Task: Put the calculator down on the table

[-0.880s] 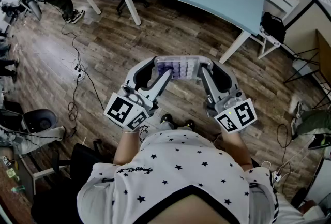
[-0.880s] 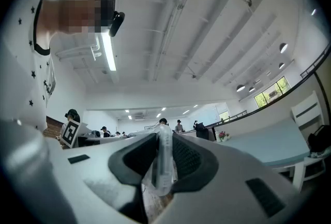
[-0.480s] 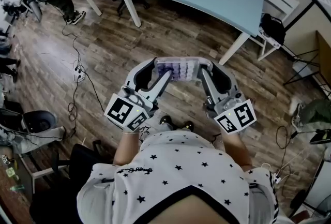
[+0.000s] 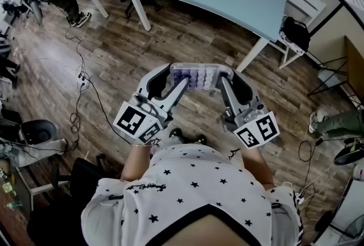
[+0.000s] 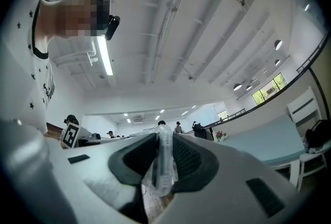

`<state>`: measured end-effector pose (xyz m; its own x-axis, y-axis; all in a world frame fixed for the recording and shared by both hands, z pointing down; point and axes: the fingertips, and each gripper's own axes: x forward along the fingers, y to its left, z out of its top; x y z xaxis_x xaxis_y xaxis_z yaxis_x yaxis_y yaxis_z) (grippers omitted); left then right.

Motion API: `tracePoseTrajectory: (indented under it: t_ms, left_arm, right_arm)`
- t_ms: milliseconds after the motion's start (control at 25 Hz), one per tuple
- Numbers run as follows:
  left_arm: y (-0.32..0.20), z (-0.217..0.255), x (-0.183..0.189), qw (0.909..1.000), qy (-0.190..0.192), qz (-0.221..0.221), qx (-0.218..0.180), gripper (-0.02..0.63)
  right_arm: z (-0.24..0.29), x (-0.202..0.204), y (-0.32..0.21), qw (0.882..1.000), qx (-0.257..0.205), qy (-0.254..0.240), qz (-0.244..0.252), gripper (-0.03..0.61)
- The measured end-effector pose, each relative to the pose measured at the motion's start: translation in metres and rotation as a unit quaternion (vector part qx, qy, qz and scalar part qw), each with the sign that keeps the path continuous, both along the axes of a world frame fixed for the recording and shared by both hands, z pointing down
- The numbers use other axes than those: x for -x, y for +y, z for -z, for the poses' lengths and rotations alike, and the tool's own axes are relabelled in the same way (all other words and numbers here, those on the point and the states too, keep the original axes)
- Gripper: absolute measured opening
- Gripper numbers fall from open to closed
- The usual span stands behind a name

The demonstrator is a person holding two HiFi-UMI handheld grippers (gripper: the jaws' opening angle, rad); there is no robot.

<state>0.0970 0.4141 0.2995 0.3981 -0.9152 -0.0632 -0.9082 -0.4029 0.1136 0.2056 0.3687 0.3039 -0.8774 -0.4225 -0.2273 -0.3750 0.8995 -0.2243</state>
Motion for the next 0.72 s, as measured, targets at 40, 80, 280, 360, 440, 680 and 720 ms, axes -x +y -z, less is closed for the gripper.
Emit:
tracePoseTrajectory:
  t_ms: [40,80,280,360,440,680,720]
  left_arm:
    - [-0.002,0.0,-0.003,1.0,0.0,-0.001,0.0,0.195]
    - [-0.004,0.0,-0.006,1.0,0.0,-0.001,0.0,0.195]
    - [-0.014,-0.005,-0.026,1.0,0.004,0.006,-0.001,0.196]
    - [-0.014,-0.007,-0.028,0.9999,0.005,0.009,0.002,0.196]
    - [-0.014,-0.009,-0.029,0.9999,0.006,0.01,0.003,0.195]
    - [-0.031,-0.013,-0.027,0.9999,0.009,0.002,0.005,0.196]
    - [-0.035,-0.014,-0.025,0.9999,0.011,-0.001,0.006,0.196]
  right_arm:
    - [0.0,-0.003,-0.002,1.0,0.001,-0.001,-0.001,0.091]
    - [0.0,-0.006,-0.003,1.0,0.002,-0.002,-0.002,0.091]
    - [-0.007,-0.026,-0.015,1.0,0.004,-0.008,0.004,0.091]
    - [-0.009,-0.028,-0.016,1.0,0.005,-0.009,0.007,0.091]
    - [-0.011,-0.029,-0.016,1.0,0.009,-0.009,0.006,0.091]
    - [-0.015,-0.028,-0.03,1.0,0.013,-0.008,-0.004,0.091]
    - [-0.016,-0.026,-0.034,1.0,0.014,-0.006,-0.007,0.091]
